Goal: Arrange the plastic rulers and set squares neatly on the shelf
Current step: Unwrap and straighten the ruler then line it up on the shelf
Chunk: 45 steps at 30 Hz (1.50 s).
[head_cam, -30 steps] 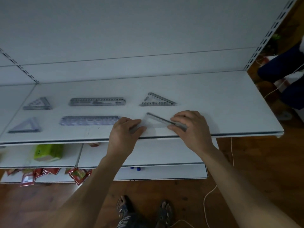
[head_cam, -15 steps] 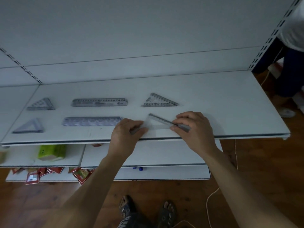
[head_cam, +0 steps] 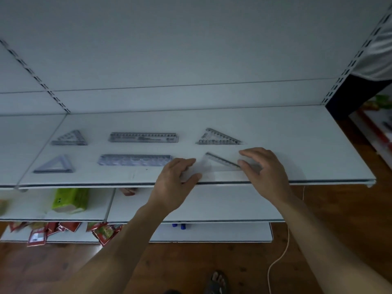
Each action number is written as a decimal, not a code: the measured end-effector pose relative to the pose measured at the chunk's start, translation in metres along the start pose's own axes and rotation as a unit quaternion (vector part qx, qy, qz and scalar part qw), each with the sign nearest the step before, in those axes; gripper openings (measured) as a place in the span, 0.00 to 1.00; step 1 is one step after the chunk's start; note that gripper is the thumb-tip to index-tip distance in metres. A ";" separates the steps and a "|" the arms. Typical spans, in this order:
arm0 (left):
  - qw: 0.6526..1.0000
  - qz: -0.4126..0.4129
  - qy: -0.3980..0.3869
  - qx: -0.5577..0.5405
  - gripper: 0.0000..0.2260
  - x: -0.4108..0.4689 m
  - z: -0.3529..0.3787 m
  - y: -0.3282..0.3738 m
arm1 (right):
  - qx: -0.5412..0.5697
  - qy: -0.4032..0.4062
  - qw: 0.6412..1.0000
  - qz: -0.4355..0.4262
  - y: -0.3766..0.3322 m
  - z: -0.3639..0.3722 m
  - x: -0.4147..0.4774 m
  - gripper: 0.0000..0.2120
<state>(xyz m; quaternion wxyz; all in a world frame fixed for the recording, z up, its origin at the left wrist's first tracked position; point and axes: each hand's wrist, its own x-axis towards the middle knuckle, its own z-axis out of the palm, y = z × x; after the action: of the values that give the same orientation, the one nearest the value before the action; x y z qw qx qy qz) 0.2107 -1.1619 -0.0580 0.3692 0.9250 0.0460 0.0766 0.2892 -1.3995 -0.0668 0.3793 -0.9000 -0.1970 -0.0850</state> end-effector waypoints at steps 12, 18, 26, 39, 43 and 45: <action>0.989 -0.021 0.097 0.108 0.12 -0.047 -0.154 -0.070 | -0.011 -0.098 0.995 -0.029 -0.171 0.094 0.062 0.15; 0.974 -0.079 0.118 0.177 0.15 -0.100 -0.282 -0.155 | -0.002 -0.176 0.981 -0.082 -0.320 0.197 0.074 0.18; 0.938 -0.192 0.153 0.243 0.19 -0.186 -0.419 -0.262 | 0.019 -0.266 0.948 -0.172 -0.489 0.333 0.060 0.19; 0.897 -0.311 0.228 0.218 0.18 -0.223 -0.540 -0.423 | 0.036 -0.362 0.899 -0.243 -0.656 0.531 0.093 0.20; 0.889 -0.317 0.248 0.219 0.17 -0.201 -0.592 -0.484 | 0.058 -0.376 0.892 -0.245 -0.709 0.606 0.124 0.19; 0.889 -0.324 0.240 0.216 0.16 -0.189 -0.619 -0.511 | 0.058 -0.385 0.889 -0.241 -0.734 0.640 0.142 0.19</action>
<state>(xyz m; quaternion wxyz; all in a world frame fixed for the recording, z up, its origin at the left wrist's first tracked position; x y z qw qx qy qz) -0.0987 -0.4010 0.0122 0.1424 0.8691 0.4455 0.1610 0.1130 -0.4337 0.0063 0.2927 -0.7631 -0.5435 0.1913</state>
